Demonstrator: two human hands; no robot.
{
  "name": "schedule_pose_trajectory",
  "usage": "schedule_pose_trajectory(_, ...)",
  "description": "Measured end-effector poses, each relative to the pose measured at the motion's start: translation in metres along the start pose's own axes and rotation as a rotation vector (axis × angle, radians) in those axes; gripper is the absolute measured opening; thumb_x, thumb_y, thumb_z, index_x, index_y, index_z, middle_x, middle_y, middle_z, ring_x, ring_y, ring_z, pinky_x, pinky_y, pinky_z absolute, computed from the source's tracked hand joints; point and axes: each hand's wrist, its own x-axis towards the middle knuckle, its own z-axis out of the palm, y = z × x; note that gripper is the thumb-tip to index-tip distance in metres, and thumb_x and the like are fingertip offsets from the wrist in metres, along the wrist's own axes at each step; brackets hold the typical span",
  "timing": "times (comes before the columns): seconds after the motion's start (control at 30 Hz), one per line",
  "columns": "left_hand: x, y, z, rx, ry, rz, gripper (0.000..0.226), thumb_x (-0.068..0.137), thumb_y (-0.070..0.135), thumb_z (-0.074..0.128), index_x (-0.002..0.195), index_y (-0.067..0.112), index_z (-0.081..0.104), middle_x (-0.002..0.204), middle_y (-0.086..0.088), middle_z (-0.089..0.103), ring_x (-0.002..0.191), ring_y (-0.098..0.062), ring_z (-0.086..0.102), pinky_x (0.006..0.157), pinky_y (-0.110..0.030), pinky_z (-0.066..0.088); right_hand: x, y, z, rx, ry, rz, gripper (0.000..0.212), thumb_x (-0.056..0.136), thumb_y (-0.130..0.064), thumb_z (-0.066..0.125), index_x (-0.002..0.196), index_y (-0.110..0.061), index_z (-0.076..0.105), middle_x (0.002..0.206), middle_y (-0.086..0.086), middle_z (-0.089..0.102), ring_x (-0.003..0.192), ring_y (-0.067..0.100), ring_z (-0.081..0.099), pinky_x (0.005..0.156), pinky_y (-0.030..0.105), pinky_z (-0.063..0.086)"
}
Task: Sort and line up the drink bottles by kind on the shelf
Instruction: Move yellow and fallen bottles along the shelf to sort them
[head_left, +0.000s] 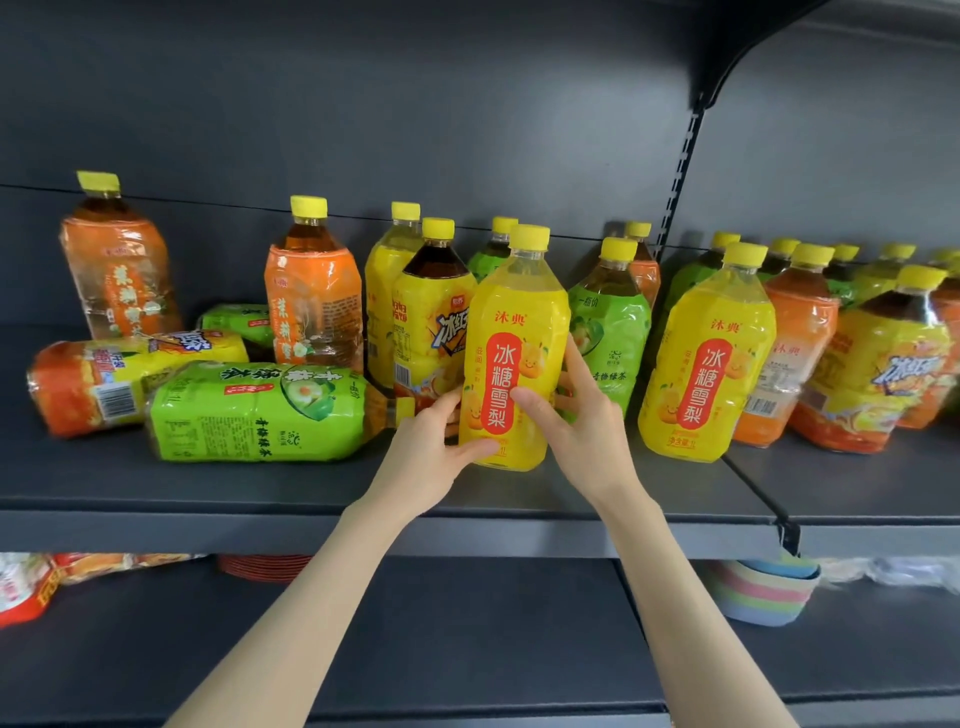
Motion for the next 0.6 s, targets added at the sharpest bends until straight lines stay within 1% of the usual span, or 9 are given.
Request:
schedule_pose_trajectory(0.07,0.006,-0.002,0.001,0.012,0.001,-0.028,0.056,0.081,0.028,0.071,0.132,0.015,0.051,0.121,-0.001,0.065,0.109,-0.016,0.062,0.096,-0.03,0.048,0.004,0.001,0.001,-0.054,0.02,0.005,0.097,0.073,-0.065,0.056,0.153,-0.024,0.018,0.132,-0.004,0.06,0.115,0.014,0.061,0.09,0.04,0.056)
schedule_pose_trajectory(0.13,0.011,-0.004,0.003,0.035,0.005,-0.042,0.054,0.081,0.029,0.071,0.13,0.014,0.054,0.12,-0.003,0.066,0.107,-0.017,0.063,0.096,-0.034,0.05,0.008,0.002,0.002,-0.105,0.041,0.014,0.099,0.073,-0.067,0.054,0.153,-0.023,0.017,0.133,-0.002,0.06,0.114,0.016,0.061,0.09,0.042,0.056)
schedule_pose_trajectory(0.23,0.015,-0.004,0.004,0.07,0.029,-0.046,0.05,0.081,0.031,0.071,0.126,0.013,0.058,0.117,-0.003,0.067,0.102,-0.016,0.065,0.093,-0.032,0.051,0.011,0.0,0.004,-0.182,0.055,0.018,0.098,0.075,-0.067,0.052,0.154,-0.022,0.016,0.131,0.001,0.061,0.11,0.019,0.063,0.087,0.044,0.057)
schedule_pose_trajectory(0.3,0.015,-0.003,0.005,0.092,0.048,-0.05,0.048,0.081,0.031,0.071,0.125,0.014,0.06,0.116,-0.003,0.068,0.101,-0.016,0.066,0.092,-0.032,0.051,0.011,-0.002,0.004,-0.242,0.069,0.024,0.098,0.075,-0.069,0.049,0.154,-0.021,0.016,0.124,0.004,0.065,0.102,0.02,0.065,0.083,0.044,0.058)
schedule_pose_trajectory(0.4,0.012,0.0,0.006,0.155,0.082,-0.053,0.046,0.082,0.033,0.071,0.123,0.015,0.061,0.114,-0.003,0.069,0.095,-0.016,0.068,0.09,-0.035,0.052,0.012,-0.006,0.0,-0.384,0.08,0.03,0.097,0.076,-0.073,0.047,0.153,-0.021,0.019,0.108,0.006,0.07,0.089,0.023,0.068,0.077,0.045,0.058)
schedule_pose_trajectory(0.47,0.008,0.002,0.006,0.265,0.112,-0.054,0.043,0.083,0.036,0.068,0.121,0.016,0.061,0.112,-0.002,0.07,0.09,-0.017,0.068,0.086,-0.038,0.053,0.01,-0.01,-0.003,-0.523,0.108,0.007,0.085,0.083,-0.066,0.052,0.15,-0.018,0.028,0.104,0.007,0.07,0.086,0.026,0.068,0.075,0.044,0.058)
schedule_pose_trajectory(0.53,0.003,0.005,0.005,0.368,0.165,-0.038,0.035,0.087,0.036,0.065,0.116,0.015,0.063,0.107,-0.001,0.071,0.088,-0.019,0.067,0.082,-0.038,0.054,0.002,-0.015,-0.004,-0.622,0.15,-0.025,0.065,0.09,-0.053,0.055,0.141,-0.014,0.043,0.1,0.008,0.07,0.084,0.028,0.067,0.071,0.037,0.056)
schedule_pose_trajectory(0.6,-0.006,0.007,0.002,0.393,0.218,-0.015,0.026,0.089,0.034,0.062,0.107,0.015,0.066,0.098,0.0,0.072,0.085,-0.017,0.067,0.077,-0.036,0.055,-0.008,-0.019,-0.002,-0.602,0.205,-0.054,0.041,0.094,-0.037,0.057,0.125,-0.011,0.057,0.1,0.007,0.07,0.08,0.027,0.066,0.066,0.031,0.049)
